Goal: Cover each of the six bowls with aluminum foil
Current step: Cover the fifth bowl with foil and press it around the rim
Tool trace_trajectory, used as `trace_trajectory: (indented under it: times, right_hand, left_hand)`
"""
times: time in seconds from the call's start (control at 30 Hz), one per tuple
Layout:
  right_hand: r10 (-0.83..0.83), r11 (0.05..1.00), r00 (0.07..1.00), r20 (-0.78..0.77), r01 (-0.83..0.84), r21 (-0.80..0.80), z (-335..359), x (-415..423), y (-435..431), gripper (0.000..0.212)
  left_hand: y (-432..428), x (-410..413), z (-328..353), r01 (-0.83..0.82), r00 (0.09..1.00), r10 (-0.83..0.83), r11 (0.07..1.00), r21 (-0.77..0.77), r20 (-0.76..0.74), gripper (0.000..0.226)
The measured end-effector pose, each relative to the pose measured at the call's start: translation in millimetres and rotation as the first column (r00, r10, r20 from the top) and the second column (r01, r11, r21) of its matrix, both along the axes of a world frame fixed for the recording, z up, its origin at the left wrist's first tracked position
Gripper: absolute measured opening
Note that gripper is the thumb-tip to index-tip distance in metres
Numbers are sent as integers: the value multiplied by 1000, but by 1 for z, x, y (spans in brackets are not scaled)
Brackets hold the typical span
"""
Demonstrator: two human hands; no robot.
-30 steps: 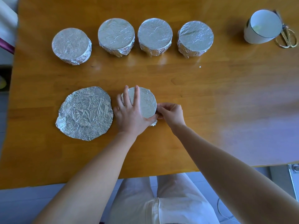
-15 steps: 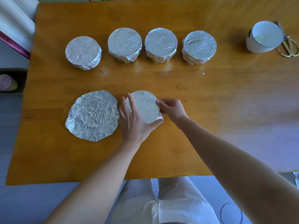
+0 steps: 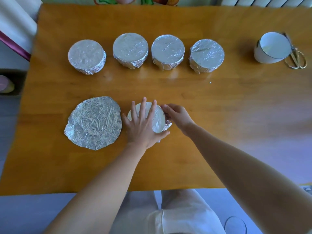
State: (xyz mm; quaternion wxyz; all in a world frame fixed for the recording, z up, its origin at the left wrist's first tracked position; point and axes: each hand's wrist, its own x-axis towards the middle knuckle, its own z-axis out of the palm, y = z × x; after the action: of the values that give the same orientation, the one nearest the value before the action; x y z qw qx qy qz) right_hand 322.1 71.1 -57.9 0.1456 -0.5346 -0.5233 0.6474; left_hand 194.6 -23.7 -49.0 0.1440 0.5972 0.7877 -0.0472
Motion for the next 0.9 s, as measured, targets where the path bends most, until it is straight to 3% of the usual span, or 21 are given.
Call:
trace_trajectory:
  times: [0.17, 0.3, 0.47, 0.67, 0.9]
  right_hand:
    - [-18, 983, 999, 26, 13, 184, -1, 26, -8, 37]
    - [94, 970, 995, 17, -95, 224, -7, 32, -20, 28]
    - [88, 959, 995, 49, -98, 268, -10, 27, -18, 20]
    - [54, 972, 998, 32, -60, 229, -13, 27, -15, 10]
    - [95, 993, 995, -10, -94, 72, -14, 25, -8, 9]
  left_hand:
    - [-2, 1, -11, -19, 999, 23, 996, 92, -45, 109]
    - [-2, 1, -12, -23, 999, 28, 992, 127, -38, 109]
    - [-2, 4, -11, -39, 997, 48, 989, 141, -58, 107]
    - [-2, 4, -12, -44, 996, 55, 987, 155, -66, 106]
    - [-2, 3, -12, -38, 995, 50, 988, 149, -81, 107]
